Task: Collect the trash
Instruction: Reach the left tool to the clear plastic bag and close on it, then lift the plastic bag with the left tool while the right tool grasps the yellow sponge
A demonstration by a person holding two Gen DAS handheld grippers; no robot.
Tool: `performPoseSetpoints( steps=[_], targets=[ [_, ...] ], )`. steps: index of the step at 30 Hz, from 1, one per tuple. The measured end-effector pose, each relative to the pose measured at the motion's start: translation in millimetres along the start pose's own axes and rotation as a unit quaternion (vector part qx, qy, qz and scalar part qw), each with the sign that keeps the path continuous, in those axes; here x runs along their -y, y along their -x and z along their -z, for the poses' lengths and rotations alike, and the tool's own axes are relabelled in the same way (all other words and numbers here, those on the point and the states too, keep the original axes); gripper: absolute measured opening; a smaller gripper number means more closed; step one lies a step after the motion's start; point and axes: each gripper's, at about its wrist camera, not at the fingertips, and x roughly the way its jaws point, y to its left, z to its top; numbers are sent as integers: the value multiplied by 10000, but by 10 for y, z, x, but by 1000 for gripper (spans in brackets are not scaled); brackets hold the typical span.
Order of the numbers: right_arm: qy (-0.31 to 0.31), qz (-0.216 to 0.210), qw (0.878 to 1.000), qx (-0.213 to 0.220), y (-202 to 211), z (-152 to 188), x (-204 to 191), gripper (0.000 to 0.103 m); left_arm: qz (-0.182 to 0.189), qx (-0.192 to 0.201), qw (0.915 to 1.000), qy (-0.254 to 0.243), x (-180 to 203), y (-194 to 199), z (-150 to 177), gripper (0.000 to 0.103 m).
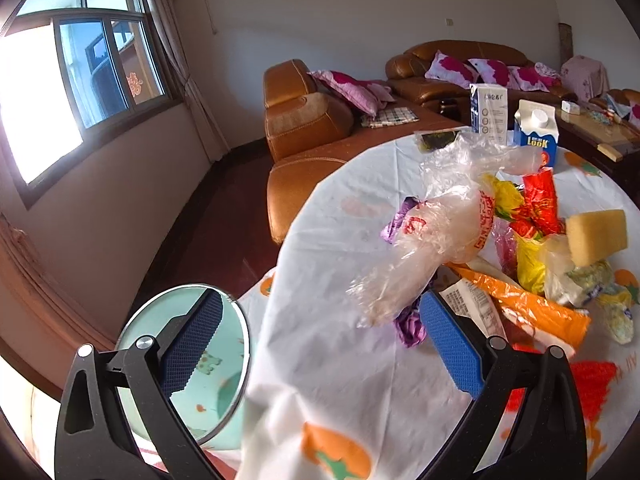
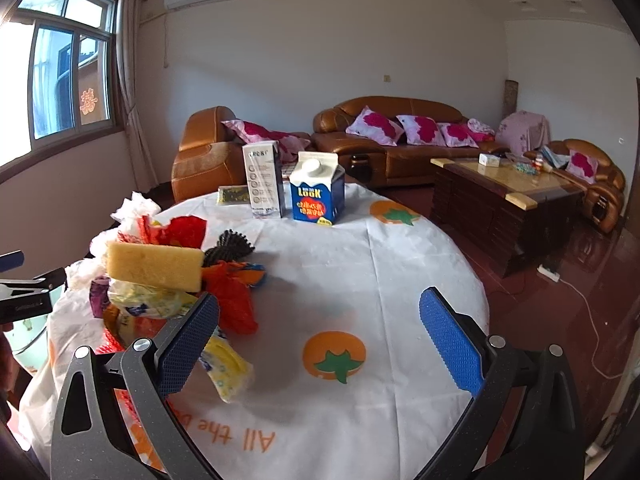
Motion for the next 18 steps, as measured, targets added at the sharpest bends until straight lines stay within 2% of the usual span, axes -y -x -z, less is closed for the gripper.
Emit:
performPoseSetpoints(
  steps=[3,5,6,7,9,10,13,18],
  targets=[
    [54,-20,10000,-66,-70,61,-1,98,84,-122,9999,81,53,-162,-19,96],
    [126,-37,9999,-87,-98,102,-32,98,188,-219,9995,133,60,-257,-24,87],
    [155,-50,9998,-98,-102,116,-49,98,286,-266,9991,146,56,-285,-28,67],
    [193,-71,9997,-109,-110,131,-62,98,429,-319,9985,152,56,-303,-27,58],
    [209,-87,9997,-135,-121,153,-78,98,593,-381,9974,119,81,-340,-22,27],
    [199,-99,9996,-157,-119,151,-88,98,686,-410,9967,123,82,-350,-16,18],
    [175,-123,9996,-203,-109,157,-90,98,813,-324,9961,85,62,-303,-9,7],
    [191,-142,9995,-184,-54,156,-116,98,888,-152,9959,86,-45,-142,-8,4]
  ],
)
